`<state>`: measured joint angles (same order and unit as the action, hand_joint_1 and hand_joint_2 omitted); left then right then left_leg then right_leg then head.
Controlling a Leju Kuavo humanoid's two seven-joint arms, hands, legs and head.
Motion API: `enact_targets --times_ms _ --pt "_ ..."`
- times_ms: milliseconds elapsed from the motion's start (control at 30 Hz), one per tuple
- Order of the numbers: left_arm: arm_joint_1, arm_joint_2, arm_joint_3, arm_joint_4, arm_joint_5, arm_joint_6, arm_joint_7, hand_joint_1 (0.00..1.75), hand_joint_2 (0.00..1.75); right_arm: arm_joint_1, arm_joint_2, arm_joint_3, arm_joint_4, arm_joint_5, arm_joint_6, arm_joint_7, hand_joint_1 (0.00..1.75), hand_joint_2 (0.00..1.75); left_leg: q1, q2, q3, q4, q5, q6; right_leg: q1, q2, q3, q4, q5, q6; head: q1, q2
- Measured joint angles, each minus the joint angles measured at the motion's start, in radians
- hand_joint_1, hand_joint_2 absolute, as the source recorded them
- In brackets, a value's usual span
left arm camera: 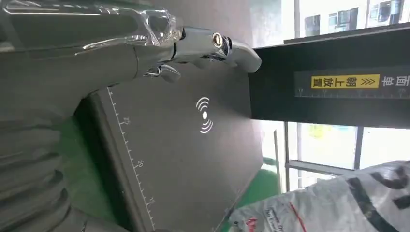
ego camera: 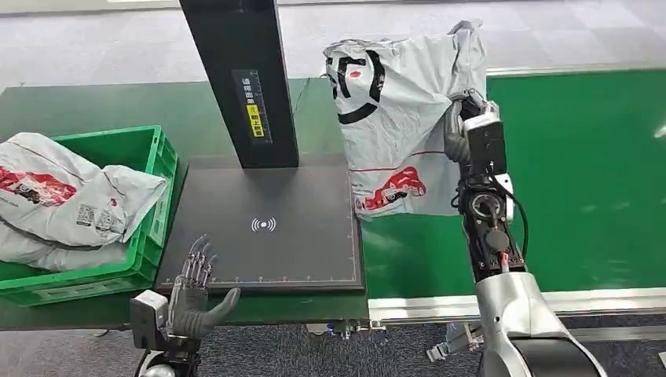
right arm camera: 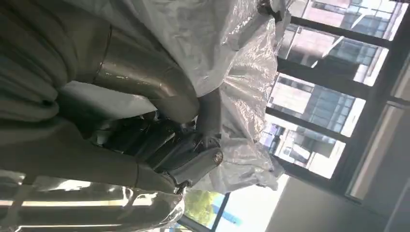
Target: Moved the parcel from conveyor to table for the left to box.
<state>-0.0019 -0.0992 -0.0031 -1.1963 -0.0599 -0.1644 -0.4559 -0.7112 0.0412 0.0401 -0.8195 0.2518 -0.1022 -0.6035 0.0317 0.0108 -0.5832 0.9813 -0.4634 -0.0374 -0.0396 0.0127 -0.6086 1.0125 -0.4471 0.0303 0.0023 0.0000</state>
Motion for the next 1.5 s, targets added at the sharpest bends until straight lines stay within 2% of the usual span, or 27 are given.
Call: enact_targets --times_ms 467,667,1000,1167,1333,1500 --pt "-0.003 0.003 -0.001 0.011 0.002 0.0 -0.012 0.0 1.75 0.088 -0.001 0.068 -0.199 -0.071 -0.046 -0.023 1.75 1.75 0.0 0.0 0.0 0.0 0.0 0.0 0.0 0.0 0.0 0.0 0.0 0.0 0.0 0.0" --pt "-0.004 0.002 -0.002 -0.004 0.014 0.038 -0.095 0.0 1.75 0.099 0.002 0.145 -0.208 -0.043 -0.042 -0.019 1.75 1.75 0.0 0.001 0.0 0.0 0.0 0.0 0.0 0.0 0.0 0.0 0.0 0.0 0.0 0.0" --pt "0.021 -0.003 -0.013 -0.089 -0.005 0.035 -0.127 0.0 1.75 -0.007 0.017 0.359 0.106 0.118 0.11 0.255 1.75 1.75 0.0 -0.001 0.0 0.0 0.0 0.0 0.0 0.0 0.0 0.0 0.0 0.0 0.0 0.0" --pt "0.035 -0.004 -0.026 -0.098 -0.011 0.03 -0.134 0.0 1.75 -0.048 0.036 0.431 0.251 0.164 0.151 0.339 1.75 1.75 0.0 -0.001 -0.001 0.0 0.0 0.0 0.0 0.0 0.0 0.0 0.0 0.0 0.0 0.0" --pt "0.038 -0.006 -0.026 -0.108 -0.02 0.03 -0.129 0.0 1.75 -0.063 0.044 0.453 0.303 0.163 0.18 0.336 1.75 1.75 0.0 -0.001 0.0 0.0 0.0 0.0 0.0 0.0 0.0 0.0 0.0 0.0 0.0 0.0" --pt "0.031 -0.007 -0.027 -0.108 -0.023 0.027 -0.123 0.0 1.75 -0.061 0.05 0.455 0.313 0.084 0.297 0.193 1.75 1.75 0.0 -0.001 0.0 0.0 0.0 0.0 0.0 0.0 0.0 0.0 0.0 0.0 0.0 0.0"
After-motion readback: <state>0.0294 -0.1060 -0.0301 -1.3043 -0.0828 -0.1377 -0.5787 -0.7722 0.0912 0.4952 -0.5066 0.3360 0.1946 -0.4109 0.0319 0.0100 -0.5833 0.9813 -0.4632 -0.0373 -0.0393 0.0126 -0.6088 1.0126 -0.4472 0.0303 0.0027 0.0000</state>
